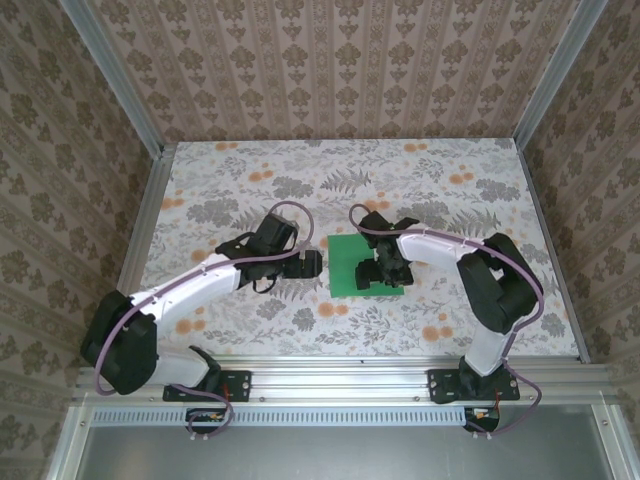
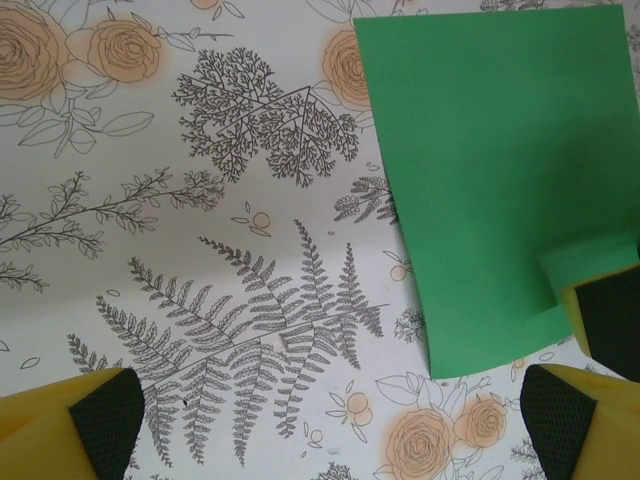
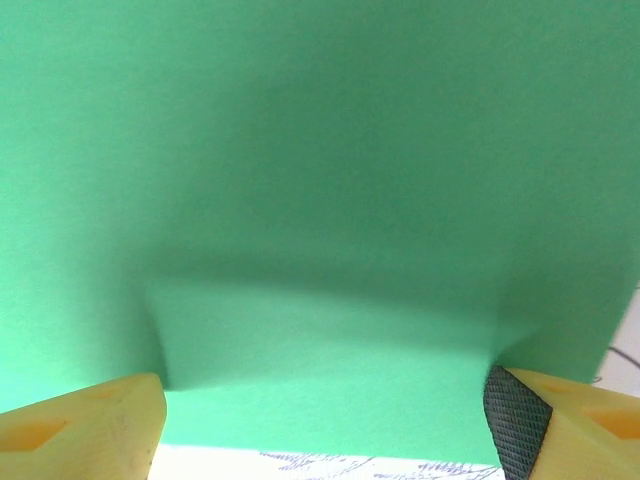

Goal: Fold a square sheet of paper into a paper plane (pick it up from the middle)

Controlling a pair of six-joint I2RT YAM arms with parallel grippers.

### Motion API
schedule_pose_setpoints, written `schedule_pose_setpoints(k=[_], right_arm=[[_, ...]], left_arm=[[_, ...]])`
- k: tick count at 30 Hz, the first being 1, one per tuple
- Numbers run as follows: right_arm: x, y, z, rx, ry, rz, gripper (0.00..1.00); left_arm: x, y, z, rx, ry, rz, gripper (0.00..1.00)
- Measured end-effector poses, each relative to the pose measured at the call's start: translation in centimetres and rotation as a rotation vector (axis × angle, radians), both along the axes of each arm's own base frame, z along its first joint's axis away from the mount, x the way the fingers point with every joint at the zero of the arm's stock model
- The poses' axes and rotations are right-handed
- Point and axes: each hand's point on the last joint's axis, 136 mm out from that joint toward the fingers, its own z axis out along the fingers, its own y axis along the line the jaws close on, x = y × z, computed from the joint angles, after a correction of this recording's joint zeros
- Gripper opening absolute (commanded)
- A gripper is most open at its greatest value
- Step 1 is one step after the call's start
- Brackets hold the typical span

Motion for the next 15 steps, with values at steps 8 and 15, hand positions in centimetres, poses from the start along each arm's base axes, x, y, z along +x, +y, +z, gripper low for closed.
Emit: schedule_pose_setpoints(k=[8, 15], right_arm=[[1.9, 0.0, 2.5, -0.011, -0.100, 0.004, 0.99], [5.0, 1.6, 4.8, -0.002, -0.156, 0.015, 1.00]], left_arm=[[0.9, 0.8, 1.1, 0.012, -0.063, 0.049, 1.00], [2.2, 0.6, 2.3, 0.000, -0.146, 0.039, 1.00]])
